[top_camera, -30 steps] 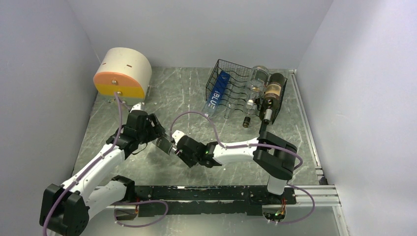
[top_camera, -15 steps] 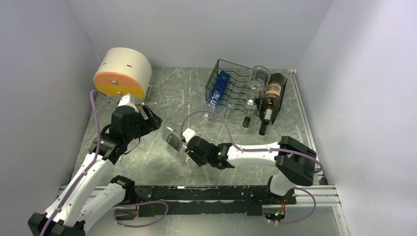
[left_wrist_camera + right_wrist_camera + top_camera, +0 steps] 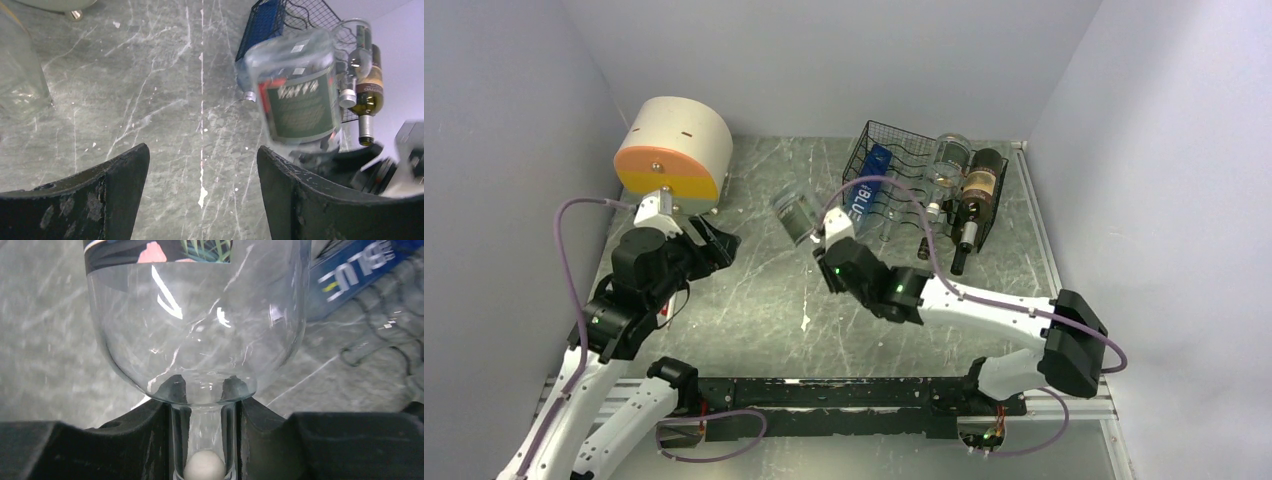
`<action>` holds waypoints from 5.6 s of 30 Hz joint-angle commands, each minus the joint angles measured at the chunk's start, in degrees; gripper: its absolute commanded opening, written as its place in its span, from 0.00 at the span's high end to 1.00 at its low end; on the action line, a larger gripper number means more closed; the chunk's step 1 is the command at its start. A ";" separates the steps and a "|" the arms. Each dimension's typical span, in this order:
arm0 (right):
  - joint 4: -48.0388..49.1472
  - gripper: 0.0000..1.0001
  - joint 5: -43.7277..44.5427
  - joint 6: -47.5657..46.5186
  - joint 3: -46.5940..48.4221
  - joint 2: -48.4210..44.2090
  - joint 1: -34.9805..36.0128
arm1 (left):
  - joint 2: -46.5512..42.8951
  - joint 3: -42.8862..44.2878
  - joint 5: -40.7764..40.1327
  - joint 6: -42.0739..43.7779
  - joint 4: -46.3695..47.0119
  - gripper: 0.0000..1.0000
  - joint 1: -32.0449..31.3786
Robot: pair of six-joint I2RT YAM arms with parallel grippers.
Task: Put the wine bottle on the wine rack
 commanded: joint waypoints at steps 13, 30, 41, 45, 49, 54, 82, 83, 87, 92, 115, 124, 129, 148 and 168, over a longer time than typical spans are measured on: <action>-1.25 1.00 12.24 24.54 25.23 9.12 -24.34 | -3.80 2.00 3.44 2.29 -2.25 0.17 -0.18; -10.34 1.00 14.17 31.10 32.34 19.55 -32.81 | -3.19 1.04 4.89 2.73 -2.15 0.17 -0.18; -10.34 0.94 3.42 29.04 32.88 22.59 -37.92 | -2.44 1.17 5.36 2.57 -1.79 0.17 -0.18; -10.81 0.85 1.54 29.19 32.92 23.05 -39.16 | -2.13 1.20 5.41 2.63 -1.76 0.18 -0.19; -10.67 0.70 0.05 28.40 33.00 23.55 -40.23 | -1.73 1.47 5.50 2.81 -1.63 0.18 -0.18; -9.10 0.56 -0.87 27.07 31.96 23.57 -41.24 | -1.34 1.51 5.71 2.87 -1.51 0.18 -0.25; 1.13 0.24 -8.82 17.77 20.18 5.34 -41.64 | 0.50 3.68 0.04 5.82 -1.86 0.17 -0.18; 2.41 0.25 -10.25 17.25 18.72 3.91 -41.46 | 0.69 4.29 -1.29 6.47 -2.00 0.17 -0.19; 8.06 0.26 -15.42 17.15 11.82 -2.78 -41.14 | 2.24 8.45 -11.54 9.22 -4.43 0.13 -0.21; 9.76 0.26 -20.69 17.72 8.18 -6.54 -40.76 | 4.64 13.28 -25.45 11.39 -7.37 0.00 -0.17; 12.16 0.29 -30.90 19.10 1.41 -13.77 -39.21 | 21.11 14.33 -24.50 14.16 -2.85 0.09 12.72; 12.68 0.30 -32.64 19.76 0.72 -14.03 -39.13 | 27.92 15.95 -19.07 15.12 -0.19 0.33 18.84; 12.16 0.30 -33.30 19.27 1.02 -13.60 -39.13 | 31.20 17.38 -17.80 15.74 -0.42 0.45 20.94; 27.05 0.21 -49.77 1.23 -1.96 -8.01 -24.92 | 22.84 29.73 20.12 30.95 -5.19 0.93 20.12; 37.97 0.04 -27.96 -9.68 1.55 7.63 -7.39 | 22.24 29.23 54.30 33.62 -0.51 0.93 16.23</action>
